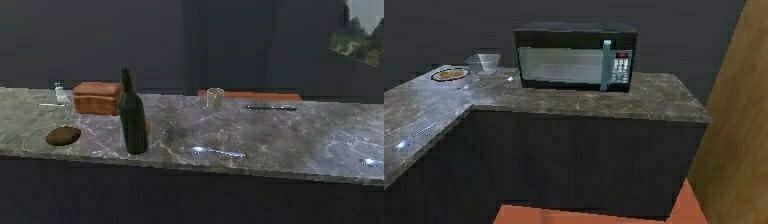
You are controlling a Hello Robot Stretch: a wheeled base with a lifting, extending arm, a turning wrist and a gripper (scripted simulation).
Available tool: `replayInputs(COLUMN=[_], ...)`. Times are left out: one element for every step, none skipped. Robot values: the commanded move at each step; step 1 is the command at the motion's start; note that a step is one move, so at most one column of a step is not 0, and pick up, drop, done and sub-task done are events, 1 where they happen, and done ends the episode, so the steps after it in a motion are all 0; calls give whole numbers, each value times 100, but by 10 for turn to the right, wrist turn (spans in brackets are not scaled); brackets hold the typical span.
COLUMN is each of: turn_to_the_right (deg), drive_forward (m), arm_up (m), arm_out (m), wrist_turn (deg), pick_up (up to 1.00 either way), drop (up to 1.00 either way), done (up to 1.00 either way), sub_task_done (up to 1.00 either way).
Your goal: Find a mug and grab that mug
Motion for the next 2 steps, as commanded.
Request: replayInputs(turn_to_the_right=[60, 0], drive_forward=[0, 35], arm_up=[0, 0], arm_out=[0, 0], wrist_turn=[0, 0], pick_up=[0, 0], drop=[0, 0], done=[0, 0], sub_task_done=[0, 0])
